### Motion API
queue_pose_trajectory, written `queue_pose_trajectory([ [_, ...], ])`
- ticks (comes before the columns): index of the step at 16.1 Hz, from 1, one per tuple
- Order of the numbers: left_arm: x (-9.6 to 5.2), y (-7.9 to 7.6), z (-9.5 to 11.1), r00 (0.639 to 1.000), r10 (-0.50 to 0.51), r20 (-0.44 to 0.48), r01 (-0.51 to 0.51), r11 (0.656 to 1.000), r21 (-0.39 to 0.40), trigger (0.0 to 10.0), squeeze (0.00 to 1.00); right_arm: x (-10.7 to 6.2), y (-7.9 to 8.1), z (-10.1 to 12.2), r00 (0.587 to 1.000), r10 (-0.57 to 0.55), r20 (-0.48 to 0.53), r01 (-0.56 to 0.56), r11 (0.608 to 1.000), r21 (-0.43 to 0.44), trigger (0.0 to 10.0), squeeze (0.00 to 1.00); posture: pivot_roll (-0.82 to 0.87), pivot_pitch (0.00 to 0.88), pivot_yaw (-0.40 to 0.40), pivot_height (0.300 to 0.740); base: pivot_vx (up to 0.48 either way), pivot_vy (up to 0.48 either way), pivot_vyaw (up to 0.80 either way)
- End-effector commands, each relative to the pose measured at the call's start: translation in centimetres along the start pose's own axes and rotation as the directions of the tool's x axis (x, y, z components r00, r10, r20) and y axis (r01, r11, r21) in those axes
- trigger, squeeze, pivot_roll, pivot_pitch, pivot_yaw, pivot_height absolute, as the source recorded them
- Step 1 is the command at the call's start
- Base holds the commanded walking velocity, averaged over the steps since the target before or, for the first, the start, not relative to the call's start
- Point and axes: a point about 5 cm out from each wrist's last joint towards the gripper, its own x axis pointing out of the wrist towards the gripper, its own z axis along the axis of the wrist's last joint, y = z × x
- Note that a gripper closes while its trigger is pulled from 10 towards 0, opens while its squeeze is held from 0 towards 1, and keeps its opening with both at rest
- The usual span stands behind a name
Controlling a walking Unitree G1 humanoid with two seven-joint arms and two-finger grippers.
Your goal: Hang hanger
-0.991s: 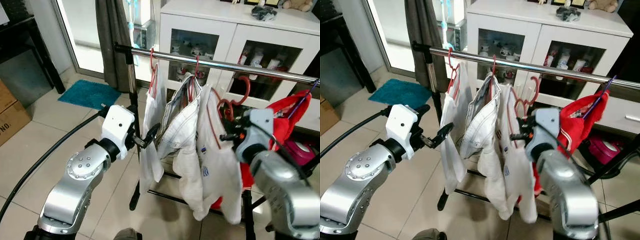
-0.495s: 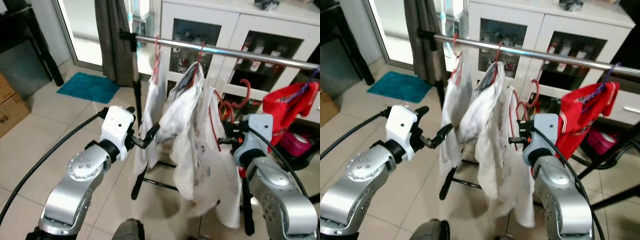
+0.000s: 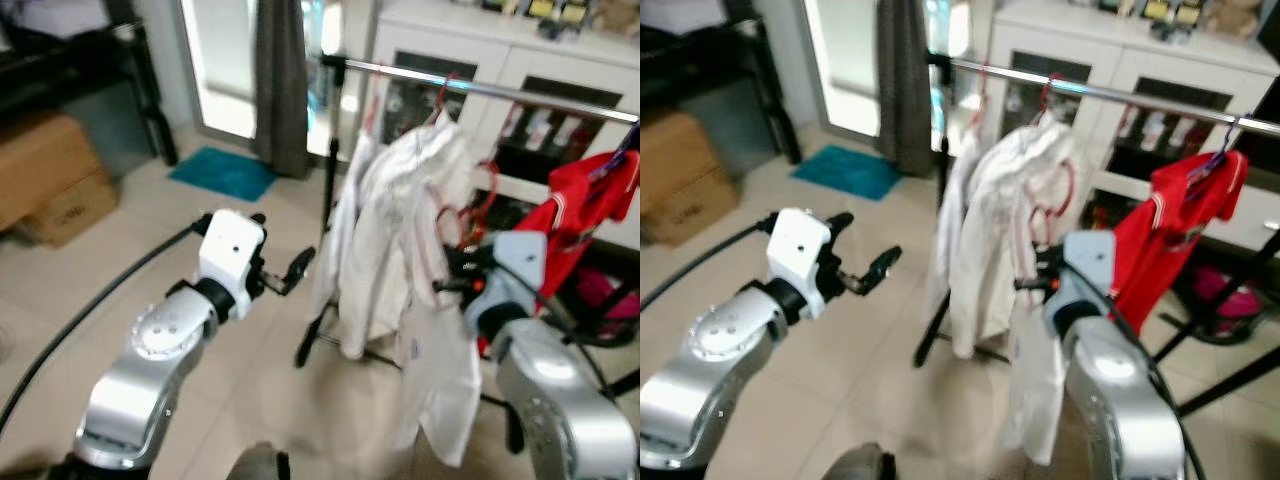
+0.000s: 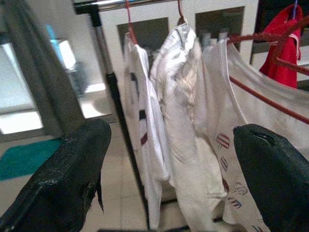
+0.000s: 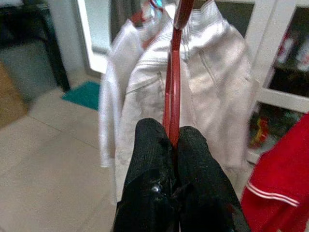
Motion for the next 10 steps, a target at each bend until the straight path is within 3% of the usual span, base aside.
queue_pose_trajectory([
  [1, 0.1, -0.2, 0.0, 1.0, -0.027, -0.003, 0.027, 1.0, -0.014, 10.0, 0.0, -0.1, -0.2, 0.5, 1.0, 0.001, 0.02, -0.001, 1.0, -0.005, 0.0, 0.0, 0.04, 0.0, -0.002, 0.74, 0.0, 0.0, 0.0],
  [2, 0.3, -0.2, 0.1, 0.999, -0.046, 0.004, 0.046, 0.998, -0.029, 10.0, 0.0, -0.1, -0.2, 0.7, 1.0, 0.009, 0.023, -0.009, 1.0, -0.01, 0.0, 0.0, 0.04, 0.0, -0.003, 0.74, 0.0, 0.0, 0.0],
  [3, 0.6, 0.2, 0.4, 0.999, -0.033, 0.021, 0.034, 0.998, -0.052, 10.0, 1.0, -0.1, 0.0, 0.9, 0.999, 0.042, 0.028, -0.042, 0.999, -0.021, 0.0, 0.0, 0.04, 0.0, -0.004, 0.74, 0.0, 0.0, 0.0],
  [6, 2.2, 1.5, 0.5, 1.0, -0.012, -0.014, 0.012, 1.0, -0.006, 10.0, 1.0, -0.4, 1.4, 2.3, 0.968, 0.239, 0.077, -0.239, 0.971, -0.008, 0.0, 0.0, 0.04, 0.0, -0.007, 0.74, 0.0, 0.0, 0.0],
  [9, 4.6, 1.1, 0.7, 0.998, -0.047, -0.035, 0.047, 0.999, 0.017, 10.0, 0.97, -0.5, 2.2, 3.2, 0.93, 0.349, 0.111, -0.349, 0.937, -0.022, 0.0, 0.0, 0.03, 0.0, -0.01, 0.74, 0.0, 0.0, 0.0],
  [10, 5.0, 0.9, 0.6, 0.997, -0.06, -0.039, 0.061, 0.998, 0.022, 10.0, 0.26, -0.6, 2.3, 3.3, 0.922, 0.369, 0.117, -0.369, 0.929, -0.024, 0.0, 0.0, 0.03, 0.0, -0.01, 0.74, 0.0, 0.0, 0.0],
])
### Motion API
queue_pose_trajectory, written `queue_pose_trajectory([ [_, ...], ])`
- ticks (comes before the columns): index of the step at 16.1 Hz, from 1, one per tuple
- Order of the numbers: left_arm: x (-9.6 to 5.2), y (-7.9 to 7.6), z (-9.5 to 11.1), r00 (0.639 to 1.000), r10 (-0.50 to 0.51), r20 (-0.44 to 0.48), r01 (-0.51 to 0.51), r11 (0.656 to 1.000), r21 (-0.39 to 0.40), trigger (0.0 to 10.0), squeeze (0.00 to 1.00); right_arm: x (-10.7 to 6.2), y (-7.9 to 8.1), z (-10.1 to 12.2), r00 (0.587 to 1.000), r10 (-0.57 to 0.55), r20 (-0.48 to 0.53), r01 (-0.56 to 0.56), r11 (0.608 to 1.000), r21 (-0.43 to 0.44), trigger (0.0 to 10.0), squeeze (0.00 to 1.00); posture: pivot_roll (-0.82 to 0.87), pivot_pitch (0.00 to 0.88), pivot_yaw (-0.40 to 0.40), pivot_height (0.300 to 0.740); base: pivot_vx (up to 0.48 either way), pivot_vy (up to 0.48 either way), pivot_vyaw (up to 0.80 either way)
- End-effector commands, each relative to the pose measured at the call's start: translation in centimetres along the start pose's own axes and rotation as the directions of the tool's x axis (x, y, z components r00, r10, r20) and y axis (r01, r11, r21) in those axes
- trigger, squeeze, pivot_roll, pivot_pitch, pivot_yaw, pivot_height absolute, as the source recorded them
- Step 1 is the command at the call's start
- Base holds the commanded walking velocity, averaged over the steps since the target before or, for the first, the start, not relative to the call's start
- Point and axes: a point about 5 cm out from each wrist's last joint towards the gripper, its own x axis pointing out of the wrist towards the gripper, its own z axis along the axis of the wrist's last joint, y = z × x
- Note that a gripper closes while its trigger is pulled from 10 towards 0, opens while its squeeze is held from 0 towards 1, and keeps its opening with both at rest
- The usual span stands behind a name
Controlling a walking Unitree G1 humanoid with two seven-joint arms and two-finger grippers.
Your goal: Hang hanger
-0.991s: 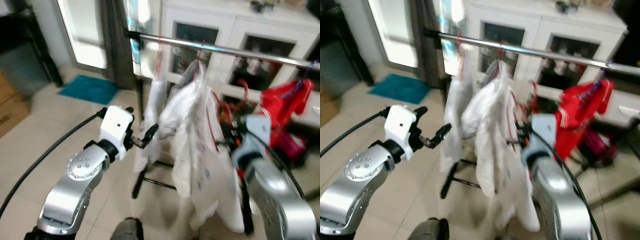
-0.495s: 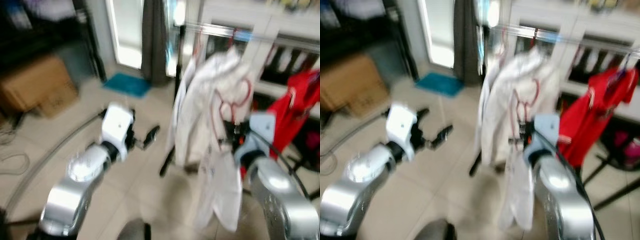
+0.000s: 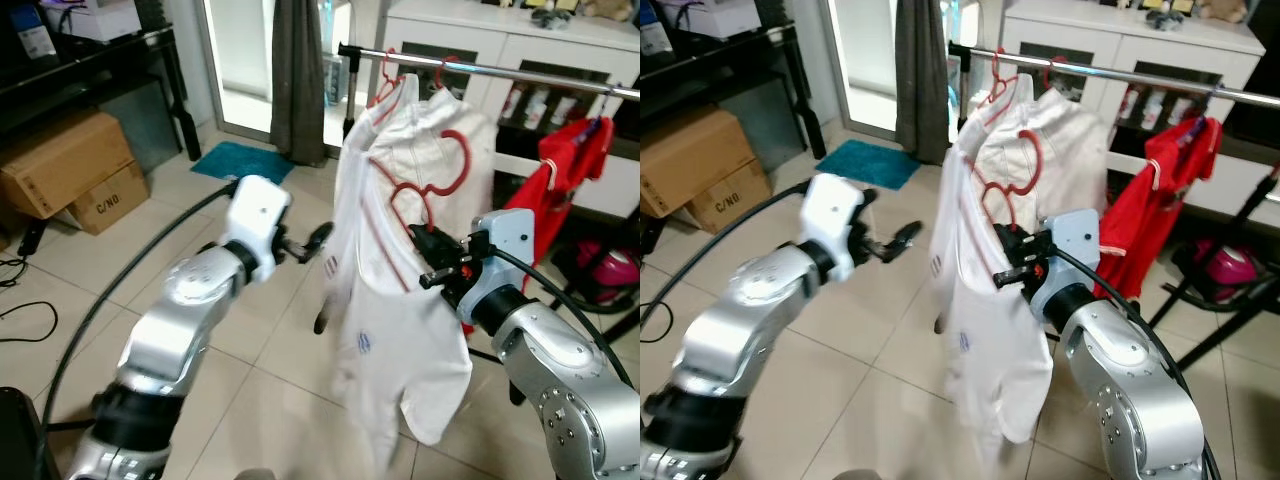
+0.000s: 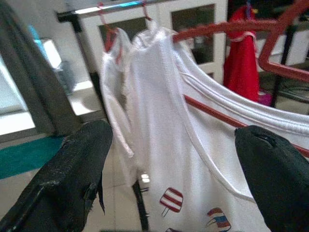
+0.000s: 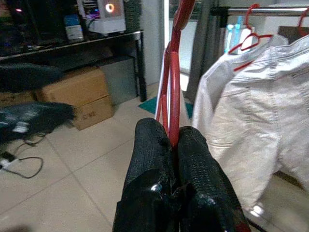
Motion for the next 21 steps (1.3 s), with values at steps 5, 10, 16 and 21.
queue_pose_trajectory([
  [5, 2.4, 1.0, 0.9, 0.998, 0.061, 0.003, -0.061, 0.996, 0.06, 10.0, 0.0, -0.2, 1.6, 1.9, 0.983, 0.16, 0.091, -0.161, 0.987, 0.007, 0.0, 0.0, 0.02, 0.0, -0.012, 0.74, 0.0, 0.0, 0.0],
  [10, 3.5, 1.8, 1.9, 0.991, 0.108, 0.083, -0.114, 0.99, 0.079, 1.2, 0.0, -0.4, 2.3, 2.3, 0.961, 0.239, 0.142, -0.248, 0.968, 0.049, 0.0, 0.0, 0.02, 0.0, -0.015, 0.74, 0.0, 0.0, 0.0],
  [16, 4.2, 2.4, 2.2, 0.978, 0.17, 0.123, -0.181, 0.98, 0.08, 0.0, 0.0, -0.7, 2.5, 2.3, 0.948, 0.284, 0.144, -0.295, 0.954, 0.059, 0.0, 0.0, 0.01, 0.0, -0.014, 0.74, 0.0, 0.0, 0.0],
  [21, 4.6, 2.8, 2.1, 0.976, 0.172, 0.131, -0.182, 0.981, 0.072, 0.0, 0.0, -0.8, 2.8, 2.5, 0.934, 0.323, 0.154, -0.335, 0.94, 0.062, 0.0, 0.0, 0.01, 0.0, -0.01, 0.74, 0.0, 0.0, 0.0],
])
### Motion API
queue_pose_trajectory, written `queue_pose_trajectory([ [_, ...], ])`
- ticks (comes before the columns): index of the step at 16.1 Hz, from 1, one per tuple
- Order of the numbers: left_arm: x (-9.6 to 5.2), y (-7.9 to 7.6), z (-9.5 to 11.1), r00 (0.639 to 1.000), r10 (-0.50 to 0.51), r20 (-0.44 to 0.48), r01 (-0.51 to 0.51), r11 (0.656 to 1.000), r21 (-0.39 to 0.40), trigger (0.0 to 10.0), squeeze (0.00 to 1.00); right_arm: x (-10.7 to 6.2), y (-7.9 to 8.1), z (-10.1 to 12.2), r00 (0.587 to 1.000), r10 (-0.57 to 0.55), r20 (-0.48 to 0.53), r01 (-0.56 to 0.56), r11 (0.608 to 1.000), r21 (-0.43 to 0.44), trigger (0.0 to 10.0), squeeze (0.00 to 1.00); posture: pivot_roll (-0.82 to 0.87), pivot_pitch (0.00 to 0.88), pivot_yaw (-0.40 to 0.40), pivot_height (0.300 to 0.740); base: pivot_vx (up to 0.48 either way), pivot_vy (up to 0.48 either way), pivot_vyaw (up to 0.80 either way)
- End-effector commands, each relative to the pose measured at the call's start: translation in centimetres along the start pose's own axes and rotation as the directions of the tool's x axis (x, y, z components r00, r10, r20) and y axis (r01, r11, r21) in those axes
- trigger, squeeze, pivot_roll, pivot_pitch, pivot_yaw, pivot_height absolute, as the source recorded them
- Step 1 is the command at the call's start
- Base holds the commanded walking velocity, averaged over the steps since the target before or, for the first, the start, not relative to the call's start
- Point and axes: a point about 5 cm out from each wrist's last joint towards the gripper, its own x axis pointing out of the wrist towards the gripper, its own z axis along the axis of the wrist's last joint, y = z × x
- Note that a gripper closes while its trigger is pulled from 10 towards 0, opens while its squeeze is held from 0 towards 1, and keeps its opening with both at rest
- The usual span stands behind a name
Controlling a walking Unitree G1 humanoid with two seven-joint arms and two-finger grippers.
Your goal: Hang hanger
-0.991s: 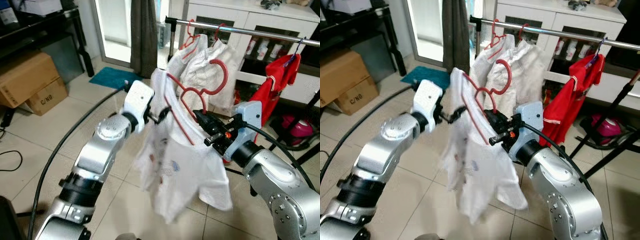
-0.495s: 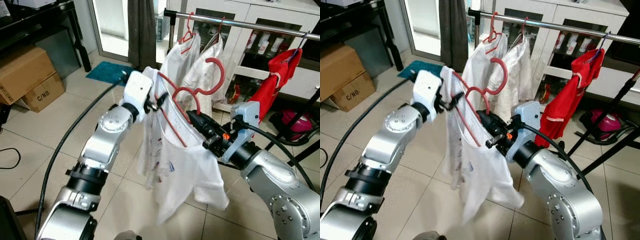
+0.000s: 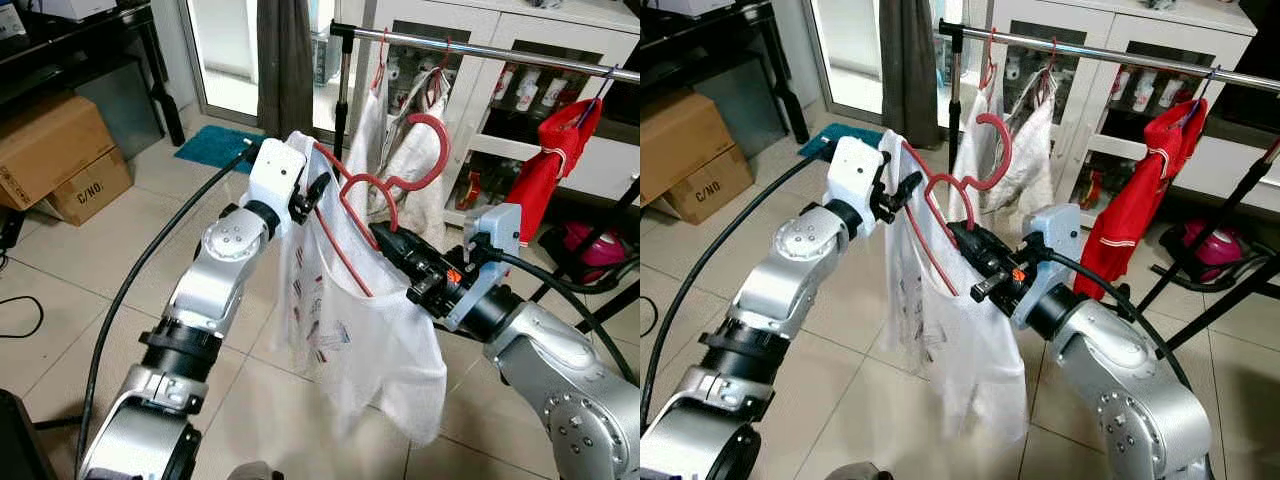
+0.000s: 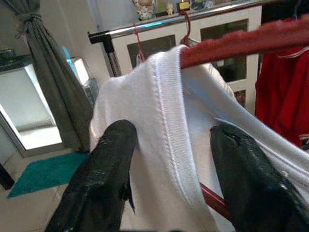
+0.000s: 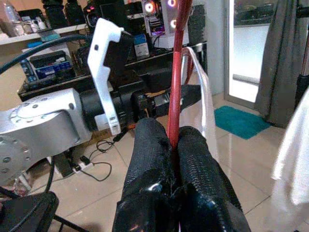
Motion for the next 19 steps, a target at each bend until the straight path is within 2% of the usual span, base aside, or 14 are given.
queue_pose_trajectory([
  [1, 0.3, 0.4, 0.4, 1.0, 0.007, 0.01, -0.007, 1.0, 0.013, 0.0, 0.0, -0.1, 0.6, 1.0, 0.998, 0.045, 0.048, -0.044, 0.999, -0.022, 0.0, 0.0, 0.01, 0.0, -0.011, 0.74, 0.0, 0.0, 0.0],
  [13, 0.0, 0.2, 0.1, 1.0, 0.005, 0.026, -0.005, 1.0, 0.019, 0.0, 0.0, -0.4, 0.5, 0.4, 0.999, 0.047, 0.011, -0.047, 0.999, -0.017, 0.0, 0.0, 0.02, 0.0, -0.04, 0.74, 0.0, 0.0, 0.0],
  [16, -0.3, 0.3, -0.1, 1.0, 0.004, 0.011, -0.004, 0.998, 0.066, 0.0, 0.0, -0.4, 0.1, 0.3, 1.0, 0.012, -0.009, -0.012, 0.999, -0.038, 0.0, 0.0, 0.02, 0.0, -0.033, 0.74, 0.0, 0.0, 0.0],
  [19, -0.8, 0.5, 0.2, 1.0, -0.019, 0.015, 0.017, 0.994, 0.108, 0.0, 0.0, -0.6, -1.0, -0.2, 0.996, -0.078, -0.053, 0.074, 0.994, -0.074, 0.0, 0.0, 0.01, 0.0, -0.03, 0.74, 0.0, 0.0, 0.0],
])
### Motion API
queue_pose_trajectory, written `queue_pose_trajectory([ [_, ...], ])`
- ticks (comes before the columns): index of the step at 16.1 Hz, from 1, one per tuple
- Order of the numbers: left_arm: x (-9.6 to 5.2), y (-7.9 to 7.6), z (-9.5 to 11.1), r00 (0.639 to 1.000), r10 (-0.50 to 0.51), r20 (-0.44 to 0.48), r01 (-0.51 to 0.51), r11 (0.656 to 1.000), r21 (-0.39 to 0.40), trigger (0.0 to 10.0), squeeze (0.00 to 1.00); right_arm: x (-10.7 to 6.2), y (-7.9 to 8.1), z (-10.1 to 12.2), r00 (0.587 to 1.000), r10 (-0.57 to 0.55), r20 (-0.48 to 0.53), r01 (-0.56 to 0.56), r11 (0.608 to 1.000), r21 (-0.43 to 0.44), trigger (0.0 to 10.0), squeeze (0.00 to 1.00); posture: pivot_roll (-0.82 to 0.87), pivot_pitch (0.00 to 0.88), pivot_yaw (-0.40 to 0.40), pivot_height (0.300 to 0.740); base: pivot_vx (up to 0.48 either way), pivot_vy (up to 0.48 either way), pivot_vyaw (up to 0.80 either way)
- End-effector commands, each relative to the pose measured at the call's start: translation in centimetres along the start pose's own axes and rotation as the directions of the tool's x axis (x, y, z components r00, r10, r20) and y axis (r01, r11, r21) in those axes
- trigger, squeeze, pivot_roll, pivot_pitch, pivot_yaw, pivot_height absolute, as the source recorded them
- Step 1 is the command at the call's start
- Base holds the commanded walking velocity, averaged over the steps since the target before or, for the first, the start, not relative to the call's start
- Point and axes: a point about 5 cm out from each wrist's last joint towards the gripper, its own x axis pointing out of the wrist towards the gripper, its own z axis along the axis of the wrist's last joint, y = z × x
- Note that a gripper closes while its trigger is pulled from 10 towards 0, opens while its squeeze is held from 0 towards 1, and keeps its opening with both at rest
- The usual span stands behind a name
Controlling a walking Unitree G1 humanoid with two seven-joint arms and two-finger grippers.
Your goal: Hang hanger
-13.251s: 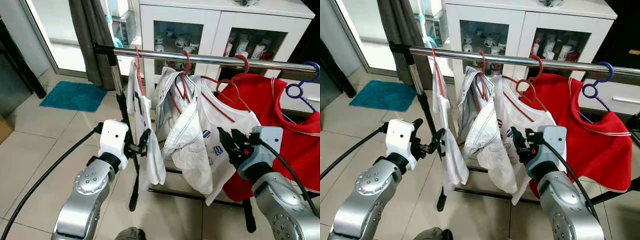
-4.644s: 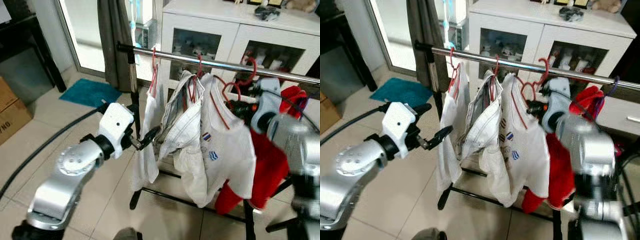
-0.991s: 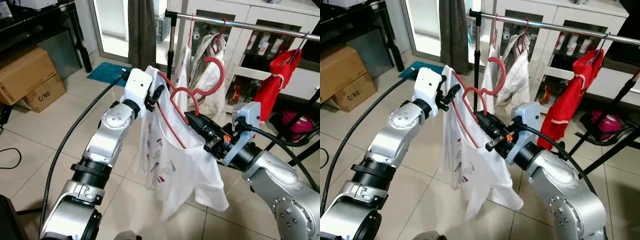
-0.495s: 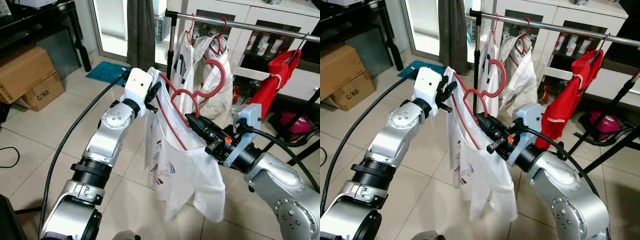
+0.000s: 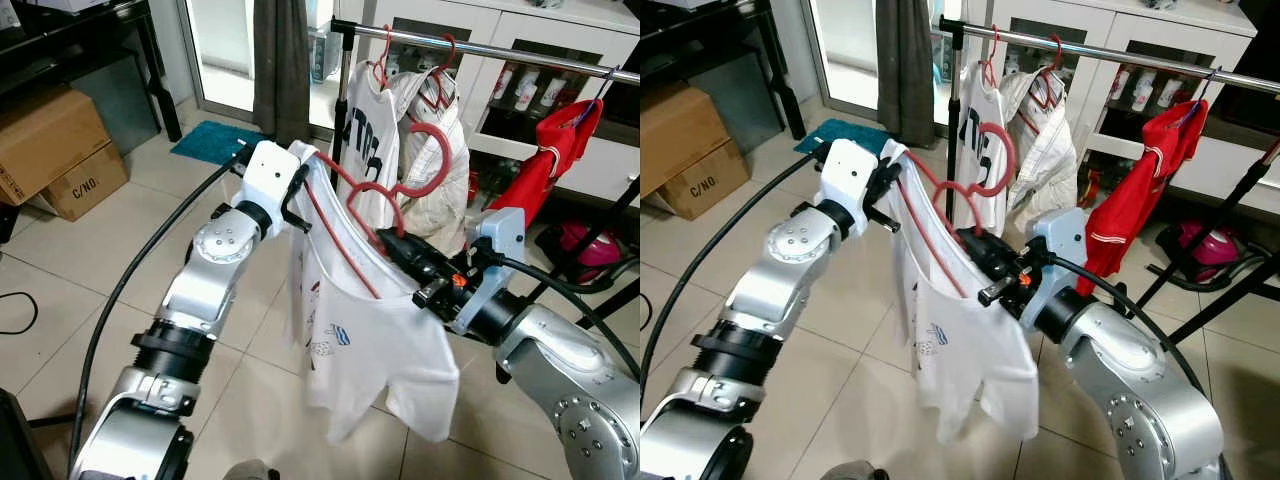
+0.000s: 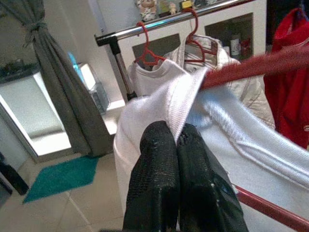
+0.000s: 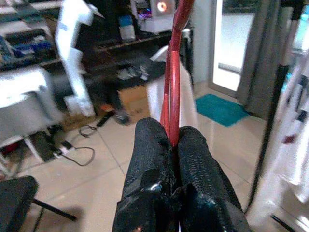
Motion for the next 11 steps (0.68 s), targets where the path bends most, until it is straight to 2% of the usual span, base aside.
queue_pose_trajectory([
  [1, -0.3, -0.2, 0.5, 0.999, -0.039, 0.006, 0.039, 0.997, 0.061, 0.0, 0.0, 0.0, -0.4, 0.0, 1.0, -0.028, -0.008, 0.028, 0.999, -0.021, 0.0, 0.0, 0.01, 0.0, -0.03, 0.74, 0.0, 0.0, 0.0],
  [4, -1.2, 0.2, 0.8, 0.997, -0.076, 0.003, 0.076, 0.996, 0.054, 0.0, 0.0, -0.2, -1.0, -0.6, 0.996, -0.058, -0.072, 0.055, 0.997, -0.053, 0.0, 0.0, 0.02, 0.0, -0.033, 0.74, 0.0, 0.0, 0.0],
  [5, -2.1, 0.3, 0.9, 0.99, -0.141, 0.006, 0.141, 0.99, -0.006, 0.0, 0.0, -0.4, -1.3, -1.1, 0.991, -0.061, -0.122, 0.051, 0.996, -0.079, 0.0, 0.0, 0.02, 0.0, -0.036, 0.74, 0.0, 0.0, 0.0],
  [6, -2.4, 0.7, 0.9, 0.992, -0.13, 0.005, 0.13, 0.992, -0.006, 0.0, 0.0, -0.6, -1.5, -1.3, 0.989, -0.053, -0.142, 0.04, 0.995, -0.091, 0.0, 0.0, 0.02, 0.0, -0.037, 0.74, 0.0, 0.0, 0.0],
  [7, -2.6, 2.1, 1.1, 0.997, -0.073, 0.006, 0.073, 0.997, -0.014, 0.0, 0.0, -1.0, -1.5, -1.5, 0.984, -0.01, -0.176, -0.01, 0.994, -0.111, 0.0, 0.0, 0.02, 0.0, -0.039, 0.74, 0.0, 0.0, 0.0],
  [8, -2.7, 2.7, 1.2, 0.999, -0.048, 0.008, 0.048, 0.999, -0.017, 0.0, 0.0, -1.2, -1.5, -1.6, 0.981, 0.011, -0.191, -0.034, 0.992, -0.118, 0.0, 0.0, 0.02, 0.0, -0.039, 0.74, 0.0, 0.0, 0.0],
  [10, -3.0, 6.5, 1.7, 0.994, 0.108, -0.024, -0.108, 0.994, 0.018, 0.0, 0.0, -2.6, -1.1, -1.7, 0.96, 0.141, -0.241, -0.173, 0.978, -0.117, 0.0, 0.0, 0.03, 0.0, -0.037, 0.74, 0.0, 0.0, 0.0],
  [11, -3.2, 7.6, 1.7, 0.989, 0.146, -0.036, -0.146, 0.989, 0.025, 0.0, 0.0, -2.9, -0.9, -1.6, 0.954, 0.176, -0.244, -0.207, 0.972, -0.108, 0.0, 0.0, 0.03, 0.0, -0.035, 0.74, 0.0, 0.0, 0.0],
])
